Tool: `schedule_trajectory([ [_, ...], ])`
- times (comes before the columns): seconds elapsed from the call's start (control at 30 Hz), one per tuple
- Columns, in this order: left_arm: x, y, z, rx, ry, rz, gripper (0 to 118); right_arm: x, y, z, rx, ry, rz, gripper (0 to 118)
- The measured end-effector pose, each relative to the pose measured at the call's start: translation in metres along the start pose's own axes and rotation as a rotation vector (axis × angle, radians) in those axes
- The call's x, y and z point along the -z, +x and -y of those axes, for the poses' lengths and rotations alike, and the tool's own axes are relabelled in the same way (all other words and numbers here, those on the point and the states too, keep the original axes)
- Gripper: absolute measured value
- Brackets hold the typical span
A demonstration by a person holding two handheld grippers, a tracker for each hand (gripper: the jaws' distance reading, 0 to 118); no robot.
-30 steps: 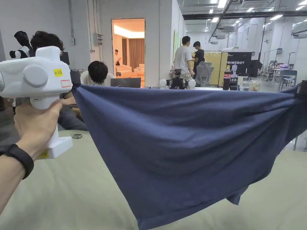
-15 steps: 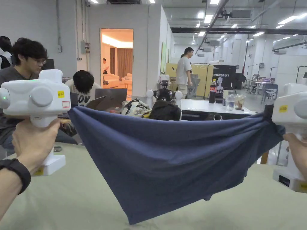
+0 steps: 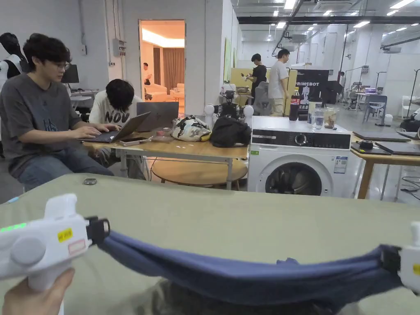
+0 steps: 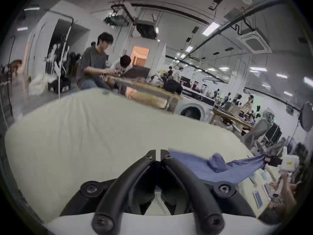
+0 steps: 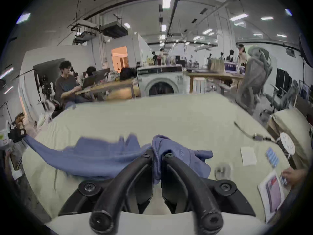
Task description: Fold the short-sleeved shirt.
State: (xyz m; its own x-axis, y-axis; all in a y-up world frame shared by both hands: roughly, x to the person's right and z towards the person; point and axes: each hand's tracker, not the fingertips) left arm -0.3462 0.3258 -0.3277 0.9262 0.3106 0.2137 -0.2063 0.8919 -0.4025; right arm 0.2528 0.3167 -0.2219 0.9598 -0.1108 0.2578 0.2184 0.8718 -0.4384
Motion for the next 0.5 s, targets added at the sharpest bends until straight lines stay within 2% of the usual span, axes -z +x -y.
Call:
schedule_trajectory([
  [0.07, -0.021, -0.017, 0.038, -0.028, -0.062, 0.025, 0, -0.021, 0.008, 0.042, -0.048, -0.078, -0.008, 4],
  [0.2, -0.058, -0.034, 0.097, -0.062, -0.145, 0.008, 0, -0.044, 0.024, 0.112, 0.007, -0.184, -0.025, 4],
  [0.23, -0.064, -0.038, 0.108, -0.058, -0.170, -0.005, 0, -0.048, 0.026, 0.126, -0.024, -0.217, -0.031, 4],
  [0.27, -0.068, -0.040, 0.118, -0.053, -0.196, -0.021, 0, -0.053, 0.025, 0.139, -0.039, -0.227, 0.006, 4],
  [0.33, -0.074, -0.048, 0.134, -0.075, -0.300, -0.022, 0, -0.058, 0.027, 0.158, -0.073, -0.279, -0.009, 4],
  [0.5, -0.087, -0.058, 0.149, -0.068, -0.331, -0.049, 0, -0.072, 0.028, 0.180, -0.026, -0.283, -0.010, 4],
])
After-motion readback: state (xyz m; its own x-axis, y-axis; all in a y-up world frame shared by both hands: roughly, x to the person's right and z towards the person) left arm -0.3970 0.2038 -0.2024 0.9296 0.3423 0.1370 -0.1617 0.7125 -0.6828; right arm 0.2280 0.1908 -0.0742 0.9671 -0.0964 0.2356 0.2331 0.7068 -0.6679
